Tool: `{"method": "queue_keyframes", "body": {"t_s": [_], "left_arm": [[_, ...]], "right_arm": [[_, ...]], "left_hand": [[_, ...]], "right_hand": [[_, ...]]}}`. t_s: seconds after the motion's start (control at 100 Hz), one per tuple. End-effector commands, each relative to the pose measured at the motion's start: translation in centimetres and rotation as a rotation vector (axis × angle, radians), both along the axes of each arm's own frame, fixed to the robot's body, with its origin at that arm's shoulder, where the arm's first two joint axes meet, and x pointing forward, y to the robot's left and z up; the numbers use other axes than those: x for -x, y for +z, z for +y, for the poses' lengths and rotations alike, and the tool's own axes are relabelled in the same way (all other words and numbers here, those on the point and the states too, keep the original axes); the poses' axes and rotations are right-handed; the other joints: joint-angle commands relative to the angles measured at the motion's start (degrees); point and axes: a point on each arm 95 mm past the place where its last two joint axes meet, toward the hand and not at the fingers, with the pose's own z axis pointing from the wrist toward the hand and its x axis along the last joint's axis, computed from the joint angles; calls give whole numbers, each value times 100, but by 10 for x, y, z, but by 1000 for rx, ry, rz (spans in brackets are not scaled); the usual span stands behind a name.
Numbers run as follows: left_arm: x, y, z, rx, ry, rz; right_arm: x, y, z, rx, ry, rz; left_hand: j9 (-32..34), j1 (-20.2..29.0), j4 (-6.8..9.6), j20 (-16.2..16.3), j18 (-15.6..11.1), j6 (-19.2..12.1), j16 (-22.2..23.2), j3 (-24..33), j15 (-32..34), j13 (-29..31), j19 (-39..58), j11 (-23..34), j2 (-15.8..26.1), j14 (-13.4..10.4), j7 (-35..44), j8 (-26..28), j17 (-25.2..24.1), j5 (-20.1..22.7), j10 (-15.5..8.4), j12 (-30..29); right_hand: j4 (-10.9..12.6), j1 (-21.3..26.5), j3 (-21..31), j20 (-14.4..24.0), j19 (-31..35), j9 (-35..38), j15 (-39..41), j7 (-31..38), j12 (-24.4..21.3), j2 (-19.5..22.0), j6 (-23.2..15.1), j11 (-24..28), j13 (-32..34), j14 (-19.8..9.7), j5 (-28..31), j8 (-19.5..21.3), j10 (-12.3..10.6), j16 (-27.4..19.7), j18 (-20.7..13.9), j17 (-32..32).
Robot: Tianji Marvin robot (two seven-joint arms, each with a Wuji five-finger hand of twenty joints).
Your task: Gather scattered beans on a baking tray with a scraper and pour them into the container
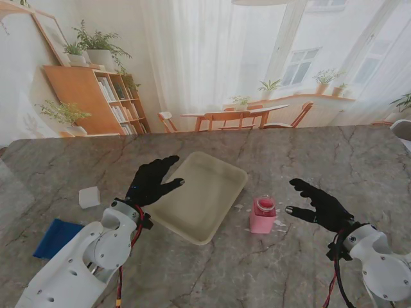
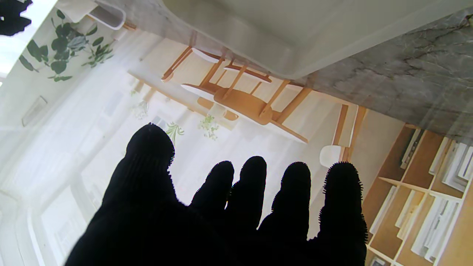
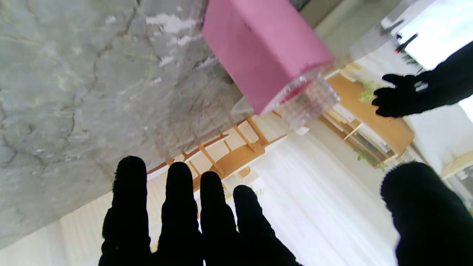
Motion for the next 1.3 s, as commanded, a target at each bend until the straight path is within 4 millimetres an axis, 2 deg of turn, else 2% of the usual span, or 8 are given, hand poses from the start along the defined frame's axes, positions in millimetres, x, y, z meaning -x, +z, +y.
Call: {"method": "queue_keyframes", "body": {"t_s": [0.0, 0.11, 0.24, 0.38, 0.47, 0.48, 0.55, 1.29], "left_arm": [[1, -4, -2, 17, 9, 12], [-1, -6, -1, 28, 14, 15], [-3, -6, -1, 34, 17, 13], [-7, -8, -2, 39, 16, 21], [-8, -9, -2, 36, 16, 26], [-8, -9, -2, 36, 16, 27], [-8, -10, -2, 36, 18, 28], [-10, -10, 2, 7, 38, 35]], "right_arm": [[-3, -10, -8, 37, 3, 17], [-7, -23, -10, 53, 37, 34], [-13, -36, -9, 81, 74, 43], [-23, -46, -5, 96, 119, 48], [-28, -51, -3, 105, 148, 49], [-28, -52, -3, 107, 150, 49], [-32, -55, -1, 112, 167, 44], [-60, -80, 16, 73, 349, 46]], "left_hand": [[29, -123, -468, 171, -185, -74, 63, -140, -63, 88, 65, -35, 341, -135, 21, 49, 11, 91, -77, 82], [27, -132, -463, 190, -214, -64, 74, -139, -55, 104, 77, -35, 345, -145, 21, 60, 34, 99, -73, 85], [29, -134, -460, 200, -239, -48, 85, -137, -50, 110, 76, -33, 353, -140, 18, 70, 35, 97, -67, 89], [34, -131, -459, 203, -267, -31, 93, -137, -46, 117, 71, -30, 350, -151, 19, 80, 42, 107, -69, 92], [32, -126, -458, 201, -289, -16, 96, -136, -42, 129, 66, -32, 351, -156, 19, 85, 50, 114, -56, 91], [37, -123, -458, 202, -290, -14, 97, -136, -40, 132, 68, -30, 345, -155, 20, 85, 56, 116, -55, 91], [49, -121, -457, 201, -306, -4, 100, -135, -35, 142, 69, -26, 343, -147, 19, 87, 64, 118, -52, 92], [144, 15, -465, 201, -460, 54, 119, -135, 49, 303, 206, 9, 319, -187, 57, 102, 197, 205, -89, 105]], "right_hand": [[-121, -136, -206, -114, -92, -254, 1, -186, -61, 56, 171, -66, -219, 23, -297, 168, 71, -106, -89, -110], [-97, -74, -223, -142, -39, -568, 54, -501, -151, 22, 332, -69, -411, 30, -447, 146, 125, -197, -108, -162], [-88, 2, -112, -222, 86, -878, 116, -1067, -298, -44, 512, -4, -584, 56, -278, -413, 172, -320, -124, -188], [-104, 81, -66, -407, 301, -1232, 240, -1133, -500, -123, 690, 193, -750, 100, -121, -2354, 251, -431, -142, -243], [-108, 98, -68, -422, 333, -1357, 245, -1152, -536, -147, 780, 181, -820, 128, -132, -2598, 287, -442, -150, -260], [-109, 104, -83, -480, 370, -1391, 276, -1127, -621, -144, 804, 237, -832, 134, -66, -3243, 303, -476, -159, -266], [-116, 88, -122, -484, 426, -1417, 322, -1177, -718, -126, 880, 133, -901, 175, -15, -3744, 347, -465, -153, -295], [-121, 6, -394, -403, 597, -1399, 488, -1244, -639, -73, 668, 104, -969, 199, -9, -3847, 414, -388, -196, -319]]}}
